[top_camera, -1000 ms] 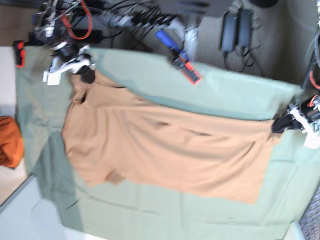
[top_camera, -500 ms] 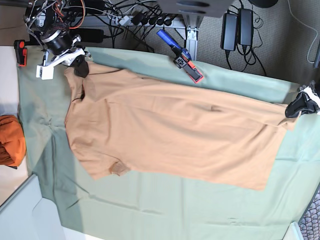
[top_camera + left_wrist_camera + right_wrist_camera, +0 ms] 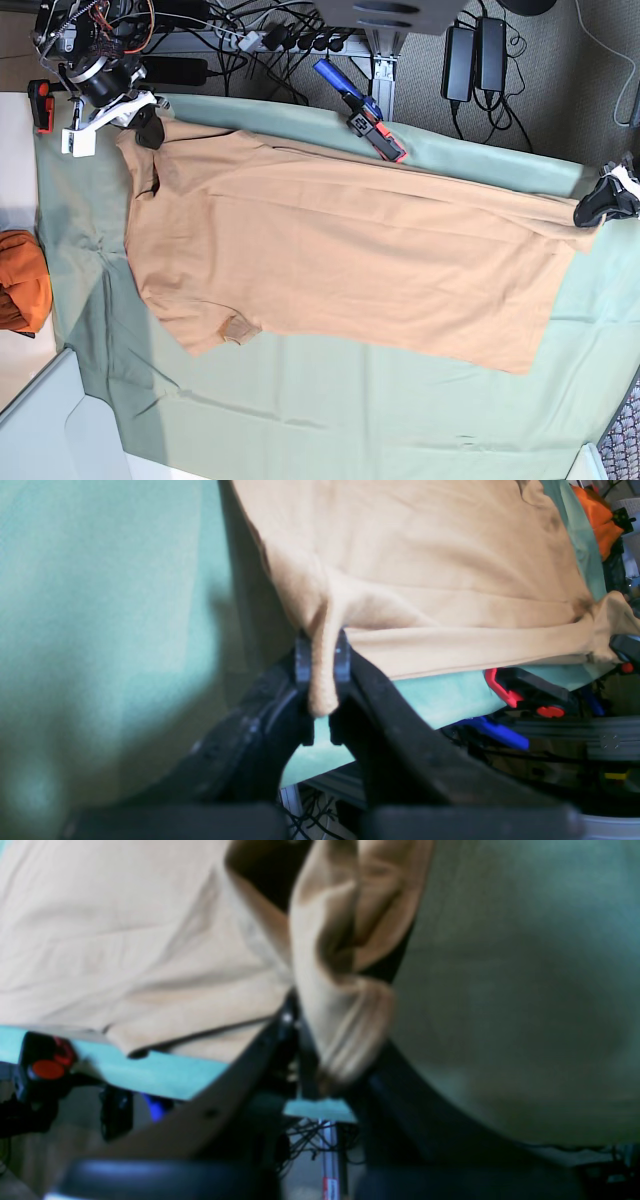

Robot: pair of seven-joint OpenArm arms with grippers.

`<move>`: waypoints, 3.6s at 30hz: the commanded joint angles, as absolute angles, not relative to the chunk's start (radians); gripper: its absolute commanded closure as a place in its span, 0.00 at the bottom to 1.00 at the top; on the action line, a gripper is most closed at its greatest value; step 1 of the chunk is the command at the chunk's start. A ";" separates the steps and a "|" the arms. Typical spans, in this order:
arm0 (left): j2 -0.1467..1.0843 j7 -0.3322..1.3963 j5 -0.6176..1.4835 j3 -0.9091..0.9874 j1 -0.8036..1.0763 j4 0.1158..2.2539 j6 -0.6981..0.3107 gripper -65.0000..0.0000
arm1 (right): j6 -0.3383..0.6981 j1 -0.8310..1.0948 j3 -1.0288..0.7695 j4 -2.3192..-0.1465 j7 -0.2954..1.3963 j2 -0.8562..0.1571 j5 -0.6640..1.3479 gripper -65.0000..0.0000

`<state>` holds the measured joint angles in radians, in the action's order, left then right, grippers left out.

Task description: Fold the T-shirt properly

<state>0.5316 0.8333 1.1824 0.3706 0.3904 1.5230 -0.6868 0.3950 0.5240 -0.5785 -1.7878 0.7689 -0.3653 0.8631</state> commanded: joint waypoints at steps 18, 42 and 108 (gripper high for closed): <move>0.552 0.802 1.121 0.382 0.373 1.543 -0.698 0.50 | 0.495 0.527 -0.594 -1.805 0.710 -0.382 0.767 0.32; 0.615 0.606 0.832 0.223 0.050 1.444 -0.698 0.50 | 0.494 0.234 -0.657 -1.664 0.710 -0.503 0.756 0.32; 0.397 0.593 0.767 -0.035 -0.523 0.684 -0.698 0.50 | 0.499 -0.497 -0.202 -0.846 0.538 -0.421 0.486 0.32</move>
